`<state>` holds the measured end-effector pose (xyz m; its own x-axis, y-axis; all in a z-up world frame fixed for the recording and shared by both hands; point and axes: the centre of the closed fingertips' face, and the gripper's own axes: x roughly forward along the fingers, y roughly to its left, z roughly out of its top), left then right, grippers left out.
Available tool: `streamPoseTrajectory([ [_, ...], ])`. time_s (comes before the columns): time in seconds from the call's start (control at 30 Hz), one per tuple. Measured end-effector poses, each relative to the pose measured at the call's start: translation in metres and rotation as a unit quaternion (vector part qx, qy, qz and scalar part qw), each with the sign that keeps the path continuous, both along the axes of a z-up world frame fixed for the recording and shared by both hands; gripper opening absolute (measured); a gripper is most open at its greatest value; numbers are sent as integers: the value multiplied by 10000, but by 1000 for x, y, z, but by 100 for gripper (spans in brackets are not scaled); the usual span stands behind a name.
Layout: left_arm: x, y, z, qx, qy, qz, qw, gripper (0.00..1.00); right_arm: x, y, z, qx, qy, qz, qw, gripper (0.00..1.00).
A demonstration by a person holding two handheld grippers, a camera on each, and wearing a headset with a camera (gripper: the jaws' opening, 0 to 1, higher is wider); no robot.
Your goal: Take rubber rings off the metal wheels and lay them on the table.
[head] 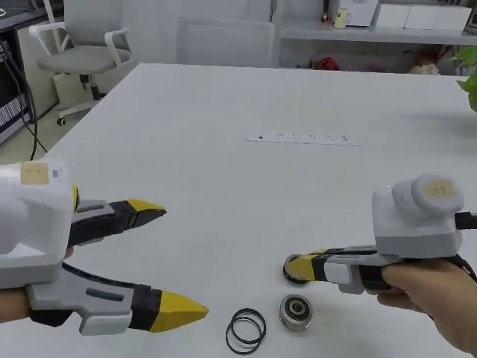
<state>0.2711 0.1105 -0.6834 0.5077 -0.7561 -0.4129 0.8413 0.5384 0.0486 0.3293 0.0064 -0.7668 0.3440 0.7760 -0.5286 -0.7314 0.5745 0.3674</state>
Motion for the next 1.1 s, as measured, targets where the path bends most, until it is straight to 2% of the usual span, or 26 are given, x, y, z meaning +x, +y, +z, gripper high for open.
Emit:
streamPoseTrajectory([
  [0.17, 7, -10, 12, 39, -105, -242, 9996, 85, 7, -10, -4, -97, -31, -115, 9999, 3],
  [0.33, 19, -20, 24, -5, -218, -359, 9991, 83, 11, -15, -5, -178, -101, -195, 9996, 4],
  [0.47, 29, -28, 29, 24, -310, -444, 9985, 82, 17, -23, -10, -395, -202, -264, 9987, 8],
  [0.63, 38, -42, 35, -7, -414, -616, 9972, 79, 21, -31, -14, -514, -234, -335, 9978, 10],
  [0.83, 46, -55, 38, -76, -441, -729, 9963, 75, 23, -38, -26, -915, -373, -195, 9949, 15],
  [1.0, 62, -70, 40, -16, -549, -756, 9956, 73, 21, -38, -33, -1062, -451, -73, 9933, 21],
  [1.1, 69, -79, 39, 15, -579, -810, 9950, 70, 19, -37, -37, -1089, -463, 14, 9930, 22],
])
